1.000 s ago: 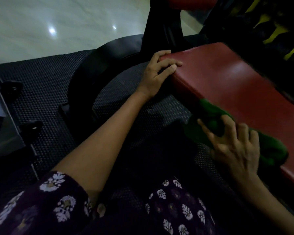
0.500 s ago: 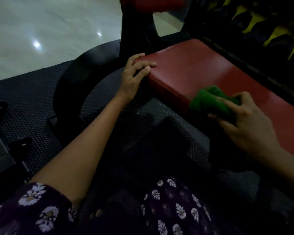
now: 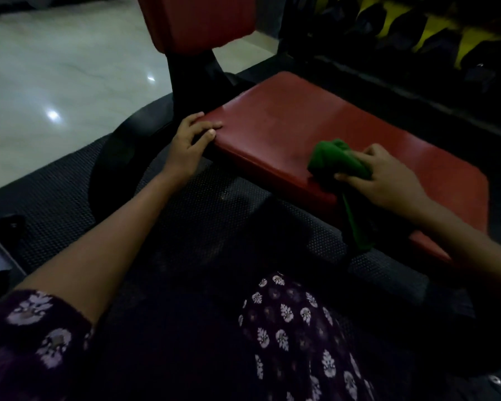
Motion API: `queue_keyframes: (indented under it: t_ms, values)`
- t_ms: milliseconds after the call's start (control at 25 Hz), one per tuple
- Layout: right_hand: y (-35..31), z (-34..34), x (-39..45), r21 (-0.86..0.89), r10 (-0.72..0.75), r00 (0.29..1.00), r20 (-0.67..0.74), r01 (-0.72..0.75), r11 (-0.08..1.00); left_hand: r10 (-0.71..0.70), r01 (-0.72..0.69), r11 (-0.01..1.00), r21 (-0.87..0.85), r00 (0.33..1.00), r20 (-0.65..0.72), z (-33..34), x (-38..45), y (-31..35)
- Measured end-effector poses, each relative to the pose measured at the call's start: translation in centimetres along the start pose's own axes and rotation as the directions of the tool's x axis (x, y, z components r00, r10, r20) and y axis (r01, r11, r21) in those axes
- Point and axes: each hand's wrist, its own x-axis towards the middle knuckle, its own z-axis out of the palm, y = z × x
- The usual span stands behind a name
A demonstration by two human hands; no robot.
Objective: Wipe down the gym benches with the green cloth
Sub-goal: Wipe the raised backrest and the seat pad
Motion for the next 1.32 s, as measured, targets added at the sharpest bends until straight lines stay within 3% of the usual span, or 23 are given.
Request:
queue_keyframes:
  t_ms: [80, 160, 240, 280, 320, 400, 520, 600, 760, 920, 1000, 1160, 1240, 1320]
  values:
    - [2.3, -0.5, 0.7, -0.021, 0.144, 0.989, -0.030, -0.145, 0.989, -0.013, 0.012, 0.992, 0.126, 1.000, 0.006, -0.7, 0.2, 1.0]
    - [2.8, -0.6, 2.6, 0.005, 0.268, 0.961, -0.065, -0.268, 0.963, -0.077, 0.061, 0.916, 0.396, 0.997, 0.025, -0.8, 1.1, 2.9]
    - [1.8, -0.7, 2.3, 0.014, 0.260, 0.964, -0.061, -0.259, 0.966, -0.160, 0.065, 0.662, 0.747, 0.985, 0.057, 0.2, 1.6, 5.7]
    - [1.6, -0.7, 1.3, 0.025, 0.206, 0.978, -0.045, -0.205, 0.979, -0.172, 0.029, 0.518, 0.855, 0.983, 0.071, 1.1, 1.7, 7.1]
    - [1.9, -0.7, -0.4, 0.026, 0.146, 0.989, -0.027, -0.146, 0.989, -0.162, -0.023, 0.438, 0.899, 0.981, 0.104, 2.1, 1.4, 8.4]
    - [4.0, -0.7, -4.4, 0.017, 0.056, 0.998, -0.006, -0.056, 0.998, -0.101, -0.150, 0.499, 0.854, 0.968, 0.229, 4.8, 0.3, 10.1]
    - [7.7, -1.9, -4.7, 0.114, 0.275, 0.961, -0.035, -0.270, 0.956, -0.023, -0.311, 0.677, 0.667, 0.897, 0.442, 8.6, -2.1, 11.6]
    - [7.9, -2.1, -3.7, 0.147, 0.351, 0.934, -0.065, -0.339, 0.929, -0.033, -0.319, 0.722, 0.613, 0.870, 0.491, 11.0, -3.1, 12.5]
    - [7.8, -1.6, -8.6, 0.064, 0.238, 0.969, -0.061, -0.234, 0.970, -0.001, -0.312, 0.785, 0.535, 0.863, 0.504, 15.9, -4.5, 14.3]
    - [11.7, -1.4, -10.4, 0.254, 0.490, 0.857, -0.160, -0.444, 0.859, 0.110, -0.403, 0.660, 0.633, 0.886, 0.450, 18.9, -5.4, 14.5]
    - [13.1, -1.1, -8.1, 0.346, 0.548, 0.820, -0.166, -0.472, 0.811, 0.127, -0.397, 0.658, 0.640, 0.896, 0.425, 19.1, -5.3, 14.2]
    - [13.9, -0.6, -7.1, 0.543, 0.561, 0.816, -0.142, -0.409, 0.733, 0.110, -0.403, 0.622, 0.671, 0.894, 0.434, 18.9, -4.9, 13.7]
    - [13.3, 0.0, -10.0, 0.626, 0.545, 0.825, -0.146, -0.350, 0.697, 0.110, -0.417, 0.609, 0.675, 0.887, 0.449, 18.8, -5.1, 13.8]
    - [12.4, 1.3, -14.4, 0.754, 0.590, 0.784, -0.191, -0.268, 0.600, 0.125, -0.429, 0.610, 0.666, 0.882, 0.454, 18.9, -5.4, 13.9]
